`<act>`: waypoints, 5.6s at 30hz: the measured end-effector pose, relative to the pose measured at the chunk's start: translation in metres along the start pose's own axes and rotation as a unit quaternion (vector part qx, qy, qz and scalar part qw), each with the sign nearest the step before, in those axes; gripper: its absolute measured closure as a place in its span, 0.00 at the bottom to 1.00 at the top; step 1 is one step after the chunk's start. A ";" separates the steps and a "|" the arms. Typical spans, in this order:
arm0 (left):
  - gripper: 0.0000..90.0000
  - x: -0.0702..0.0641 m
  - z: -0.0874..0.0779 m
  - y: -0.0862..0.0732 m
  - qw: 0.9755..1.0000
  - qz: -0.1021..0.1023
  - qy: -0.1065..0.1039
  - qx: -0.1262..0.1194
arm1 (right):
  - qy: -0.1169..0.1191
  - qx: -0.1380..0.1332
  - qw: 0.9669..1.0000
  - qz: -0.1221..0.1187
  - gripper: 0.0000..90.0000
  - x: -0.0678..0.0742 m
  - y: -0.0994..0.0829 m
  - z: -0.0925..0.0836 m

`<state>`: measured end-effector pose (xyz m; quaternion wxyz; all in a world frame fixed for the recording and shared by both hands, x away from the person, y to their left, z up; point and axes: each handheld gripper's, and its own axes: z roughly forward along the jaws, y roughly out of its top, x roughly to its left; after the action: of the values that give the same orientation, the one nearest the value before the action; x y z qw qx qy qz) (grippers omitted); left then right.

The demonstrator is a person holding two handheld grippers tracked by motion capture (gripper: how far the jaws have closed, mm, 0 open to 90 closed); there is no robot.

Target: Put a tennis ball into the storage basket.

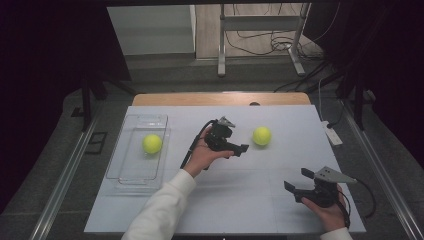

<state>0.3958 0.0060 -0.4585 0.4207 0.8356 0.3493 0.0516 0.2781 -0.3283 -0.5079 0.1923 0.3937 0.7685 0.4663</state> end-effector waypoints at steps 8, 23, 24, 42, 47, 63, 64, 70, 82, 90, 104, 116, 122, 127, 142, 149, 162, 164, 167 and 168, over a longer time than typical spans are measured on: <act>0.17 -0.001 0.003 0.003 1.000 -0.002 -0.004 0.001 | 0.000 0.000 1.000 0.000 0.16 0.000 0.000 0.000; 0.17 -0.001 0.017 0.005 1.000 0.001 -0.017 0.000 | 0.000 -0.001 1.000 0.000 0.16 0.000 0.000 0.000; 0.17 -0.001 0.018 0.006 1.000 0.000 -0.017 0.001 | 0.000 0.000 1.000 0.000 0.16 0.000 0.000 0.000; 0.16 0.001 0.039 0.016 1.000 -0.009 -0.022 0.016 | 0.000 0.000 1.000 0.002 0.16 -0.001 0.000 0.000; 0.16 0.002 0.043 0.017 1.000 -0.007 -0.022 0.019 | -0.002 0.000 1.000 0.003 0.16 -0.001 -0.001 0.000; 0.16 0.002 0.055 0.025 0.999 -0.006 -0.025 0.023 | 0.000 -0.001 1.000 0.003 0.16 -0.001 0.000 0.000; 0.16 0.002 0.056 0.025 0.999 -0.007 -0.025 0.024 | 0.000 -0.001 1.000 0.003 0.16 -0.001 0.000 0.000; 0.16 0.003 0.060 0.028 0.999 -0.008 -0.021 0.024 | 0.000 -0.002 1.000 0.003 0.16 -0.001 0.000 0.000; 0.16 0.006 0.068 0.029 0.999 -0.014 -0.020 0.027 | 0.001 -0.002 1.000 0.003 0.16 -0.001 0.000 0.000; 0.16 0.007 0.073 0.030 0.999 -0.017 -0.018 0.031 | 0.001 -0.002 1.000 0.004 0.16 -0.002 0.000 0.000; 0.17 0.010 0.085 0.037 0.999 -0.009 -0.014 0.039 | 0.003 -0.003 1.000 0.007 0.16 -0.002 -0.001 0.000; 0.17 0.012 0.094 0.039 0.999 -0.016 -0.017 0.039 | 0.004 -0.002 1.000 0.008 0.16 -0.003 -0.001 0.000; 0.16 0.011 0.101 0.042 0.999 -0.016 -0.016 0.041 | 0.004 -0.003 1.000 0.008 0.16 -0.003 -0.001 0.000; 0.16 0.009 0.106 0.043 0.999 -0.012 -0.014 0.045 | 0.005 -0.002 1.000 0.006 0.16 -0.003 -0.001 0.001; 0.16 0.010 0.117 0.047 0.999 -0.013 -0.005 0.052 | 0.005 -0.003 1.000 0.006 0.16 -0.003 -0.001 0.000; 0.17 0.009 0.121 0.050 0.999 -0.011 -0.002 0.049 | 0.005 -0.003 1.000 0.006 0.16 -0.003 -0.001 0.001; 0.29 0.008 0.127 0.050 0.998 -0.019 0.020 0.063 | 0.006 -0.003 1.000 0.006 0.16 -0.003 -0.001 0.000; 0.29 0.009 0.126 0.050 0.998 -0.020 0.018 0.065 | 0.005 -0.003 1.000 0.006 0.16 -0.003 -0.001 0.000; 0.30 0.009 0.125 0.050 0.997 -0.021 0.016 0.067 | 0.005 -0.003 1.000 0.006 0.16 -0.003 -0.001 0.000; 0.30 0.009 0.125 0.050 0.997 -0.020 0.016 0.068 | 0.005 -0.003 1.000 0.006 0.16 -0.003 -0.001 0.000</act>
<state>0.4772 -0.0915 -0.5036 0.3584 0.8540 0.3758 0.0331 0.2795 -0.3310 -0.5094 0.1865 0.3954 0.7656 0.4720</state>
